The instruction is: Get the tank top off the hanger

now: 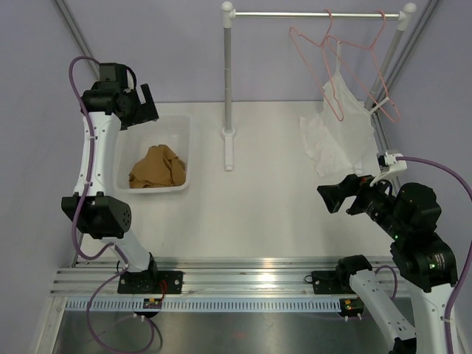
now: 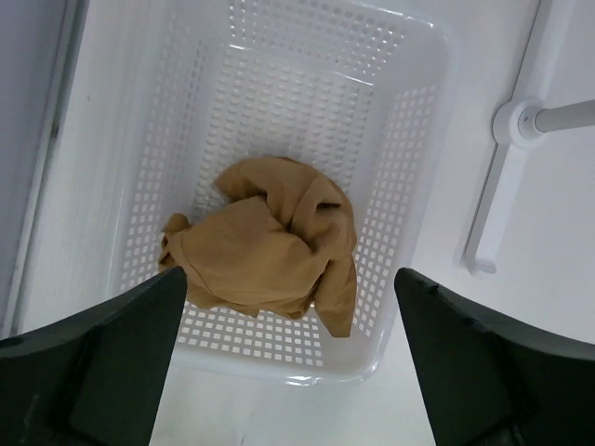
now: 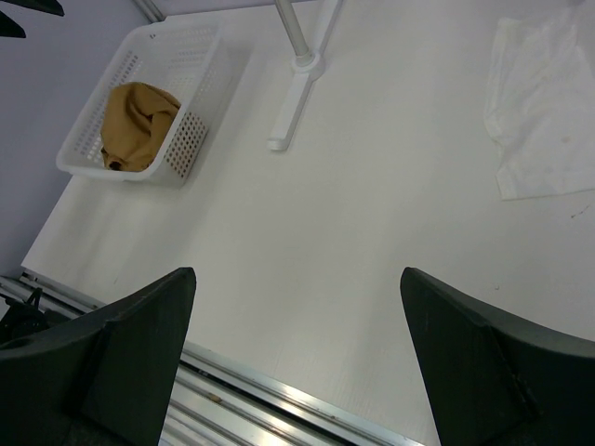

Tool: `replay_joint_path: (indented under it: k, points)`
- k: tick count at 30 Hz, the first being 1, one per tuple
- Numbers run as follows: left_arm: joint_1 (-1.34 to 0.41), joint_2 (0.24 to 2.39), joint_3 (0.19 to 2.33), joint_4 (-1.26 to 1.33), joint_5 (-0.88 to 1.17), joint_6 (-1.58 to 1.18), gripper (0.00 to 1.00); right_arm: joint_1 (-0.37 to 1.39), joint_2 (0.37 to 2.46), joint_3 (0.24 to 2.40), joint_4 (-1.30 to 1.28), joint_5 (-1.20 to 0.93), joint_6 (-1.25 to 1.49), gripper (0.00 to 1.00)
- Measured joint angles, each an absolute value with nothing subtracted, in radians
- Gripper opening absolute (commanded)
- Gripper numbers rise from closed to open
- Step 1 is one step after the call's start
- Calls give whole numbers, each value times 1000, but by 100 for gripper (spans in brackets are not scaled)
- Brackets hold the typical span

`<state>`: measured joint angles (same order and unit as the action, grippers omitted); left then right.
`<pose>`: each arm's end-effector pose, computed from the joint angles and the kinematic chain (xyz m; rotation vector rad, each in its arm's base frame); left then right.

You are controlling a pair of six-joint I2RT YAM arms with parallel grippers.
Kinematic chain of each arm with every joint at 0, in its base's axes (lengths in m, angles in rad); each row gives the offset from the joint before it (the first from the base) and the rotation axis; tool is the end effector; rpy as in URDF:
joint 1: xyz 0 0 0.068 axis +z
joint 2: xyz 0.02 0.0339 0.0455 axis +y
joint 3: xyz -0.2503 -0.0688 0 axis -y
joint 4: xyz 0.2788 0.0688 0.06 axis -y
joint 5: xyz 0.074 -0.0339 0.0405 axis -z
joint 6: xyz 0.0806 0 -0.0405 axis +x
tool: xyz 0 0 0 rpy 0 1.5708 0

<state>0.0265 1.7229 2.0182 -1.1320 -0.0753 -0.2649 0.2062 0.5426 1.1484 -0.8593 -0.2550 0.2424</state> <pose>0.4103 0.0169 0.3848 -0.3835 2.3737 -0.0200 0.1405 0.0502 0.4127 -0.1494 1.8446 0.5472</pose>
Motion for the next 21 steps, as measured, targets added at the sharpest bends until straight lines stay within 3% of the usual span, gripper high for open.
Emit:
replay_joint_path:
  k: [5, 11, 14, 21]
  points:
    - [-3, 1573, 1917, -1100, -91, -270, 99, 206, 552, 1172, -878, -228, 242, 99]
    - [-336, 975, 1462, -992, -181, -307, 99, 216, 657, 1312, -947, -33, 233, 100]
    - [-369, 714, 1311, -1005, -273, -340, 99, 264, 713, 1382, -987, 68, 221, 100]
    - [-369, 525, 1086, -1059, -457, -339, 99, 361, 692, 1440, -1028, 255, 186, 99]
